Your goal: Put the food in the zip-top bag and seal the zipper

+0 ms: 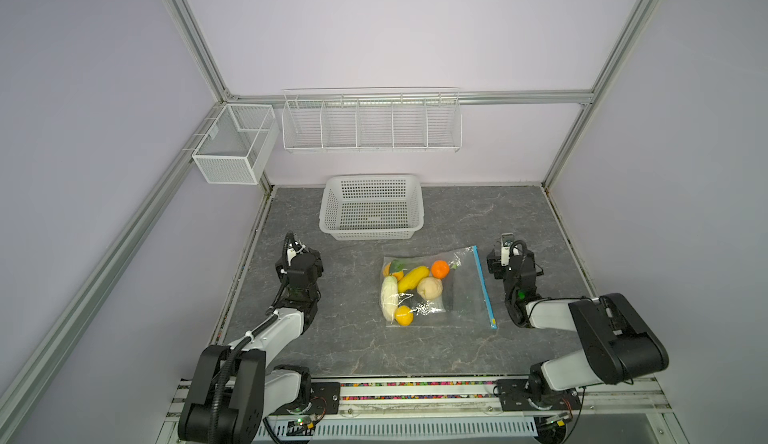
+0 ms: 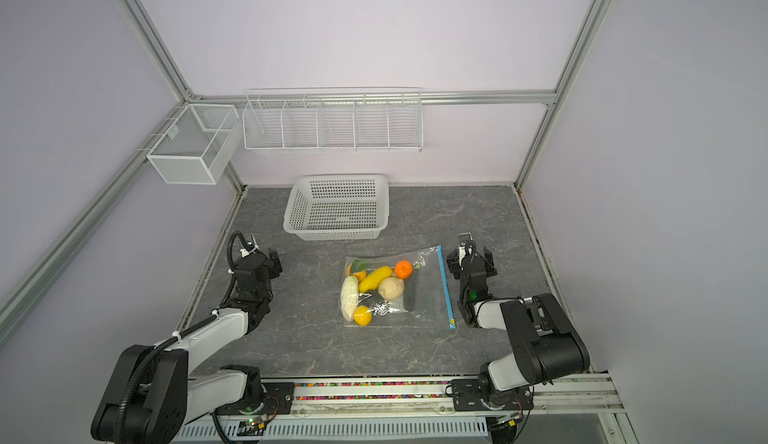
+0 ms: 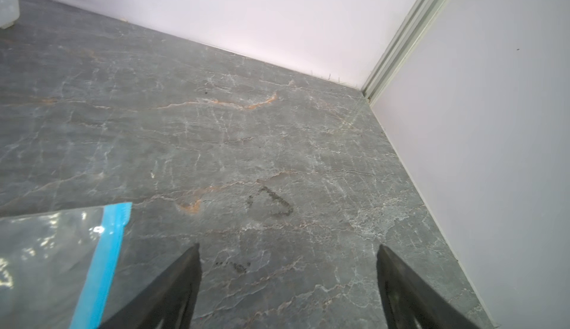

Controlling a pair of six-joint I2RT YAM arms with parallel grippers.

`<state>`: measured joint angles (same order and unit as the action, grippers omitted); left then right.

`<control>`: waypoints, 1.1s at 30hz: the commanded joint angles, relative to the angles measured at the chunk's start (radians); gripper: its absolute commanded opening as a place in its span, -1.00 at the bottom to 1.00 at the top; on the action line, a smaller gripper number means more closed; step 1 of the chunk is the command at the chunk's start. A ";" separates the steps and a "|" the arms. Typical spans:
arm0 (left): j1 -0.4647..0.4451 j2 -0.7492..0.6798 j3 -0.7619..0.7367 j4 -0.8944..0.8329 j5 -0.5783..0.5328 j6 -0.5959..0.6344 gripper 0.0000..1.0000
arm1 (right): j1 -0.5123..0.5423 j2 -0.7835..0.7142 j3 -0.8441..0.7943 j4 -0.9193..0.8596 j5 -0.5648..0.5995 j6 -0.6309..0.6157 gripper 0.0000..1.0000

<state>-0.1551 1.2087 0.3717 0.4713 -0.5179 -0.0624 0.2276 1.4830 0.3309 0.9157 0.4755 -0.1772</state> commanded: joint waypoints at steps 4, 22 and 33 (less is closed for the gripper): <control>0.035 0.104 0.035 0.164 0.099 0.038 0.55 | -0.015 -0.007 0.020 0.014 0.017 0.032 0.79; 0.046 0.346 -0.003 0.486 0.076 0.027 0.46 | -0.123 -0.005 0.050 -0.063 -0.122 0.110 0.78; 0.049 0.352 0.012 0.471 0.087 0.025 0.63 | -0.125 0.088 -0.049 0.225 -0.182 0.074 0.78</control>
<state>-0.1139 1.5551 0.3805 0.9192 -0.4263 -0.0433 0.1062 1.5269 0.2928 0.9970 0.3122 -0.0834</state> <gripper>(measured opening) 0.811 0.890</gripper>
